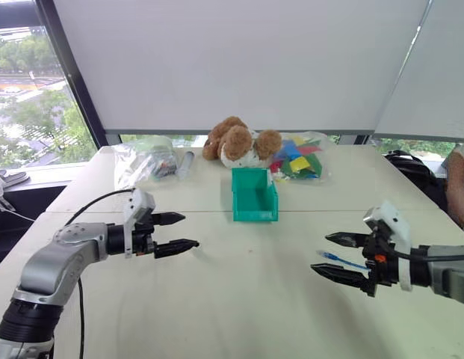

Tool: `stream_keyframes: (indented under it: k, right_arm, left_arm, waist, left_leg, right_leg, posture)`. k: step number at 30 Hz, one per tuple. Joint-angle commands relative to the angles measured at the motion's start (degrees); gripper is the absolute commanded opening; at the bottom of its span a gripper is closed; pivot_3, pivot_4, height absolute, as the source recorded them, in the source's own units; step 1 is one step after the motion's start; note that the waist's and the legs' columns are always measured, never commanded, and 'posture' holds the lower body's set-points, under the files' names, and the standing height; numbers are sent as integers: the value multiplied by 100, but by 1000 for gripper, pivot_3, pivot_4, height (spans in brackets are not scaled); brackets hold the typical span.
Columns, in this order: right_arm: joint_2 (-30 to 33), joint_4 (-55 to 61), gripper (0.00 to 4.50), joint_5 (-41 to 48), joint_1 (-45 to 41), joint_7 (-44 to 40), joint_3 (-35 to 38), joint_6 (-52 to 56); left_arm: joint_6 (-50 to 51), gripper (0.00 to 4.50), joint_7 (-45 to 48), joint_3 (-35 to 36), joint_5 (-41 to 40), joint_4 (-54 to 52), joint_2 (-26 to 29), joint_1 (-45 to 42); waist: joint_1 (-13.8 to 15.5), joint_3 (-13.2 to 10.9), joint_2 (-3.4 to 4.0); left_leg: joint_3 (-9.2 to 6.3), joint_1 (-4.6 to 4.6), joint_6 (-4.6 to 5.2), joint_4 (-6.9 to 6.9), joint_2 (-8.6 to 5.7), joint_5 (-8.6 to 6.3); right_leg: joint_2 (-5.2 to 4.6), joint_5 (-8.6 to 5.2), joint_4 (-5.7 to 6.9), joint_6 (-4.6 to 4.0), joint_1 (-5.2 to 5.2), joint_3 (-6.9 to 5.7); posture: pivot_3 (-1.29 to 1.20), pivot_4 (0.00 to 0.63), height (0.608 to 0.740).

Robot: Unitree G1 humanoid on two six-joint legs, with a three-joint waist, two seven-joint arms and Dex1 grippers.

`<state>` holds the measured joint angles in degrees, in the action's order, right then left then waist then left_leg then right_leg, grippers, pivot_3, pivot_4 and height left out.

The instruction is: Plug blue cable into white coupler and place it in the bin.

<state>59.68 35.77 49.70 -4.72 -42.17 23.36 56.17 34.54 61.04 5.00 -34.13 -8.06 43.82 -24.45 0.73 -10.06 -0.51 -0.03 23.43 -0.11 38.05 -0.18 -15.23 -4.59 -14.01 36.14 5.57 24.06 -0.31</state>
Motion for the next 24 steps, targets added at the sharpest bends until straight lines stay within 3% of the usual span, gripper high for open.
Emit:
stream_keyframes:
  k: [1,10,24]
  right_arm:
    - [117,92,4465,-17,-11,-55,146,-64]
    - [68,162,4465,-28,131,26,240,-27]
    - [-370,212,4465,-179,-103,533,-257,-256]
  left_arm:
    - [-12,4500,42,76,-88,-153,6,-23]
    - [57,4500,-53,122,-137,-148,-95,-102]
    - [-45,4500,-39,10,73,33,-33,-211]
  waist:
    - [-1,0,0]
    - [-2,0,0]
    - [-2,0,-1]
  left_leg:
    - [0,0,0,0,0,0]
    - [1,0,0,0,0,0]
    - [1,0,0,1,-1,0]
  right_leg:
    - [0,0,0,0,0,0]
    - [0,0,0,0,0,0]
    - [0,0,1,0,0,0]
  posture:
    - [0,150,740]
    - [0,150,740]
    - [0,150,740]
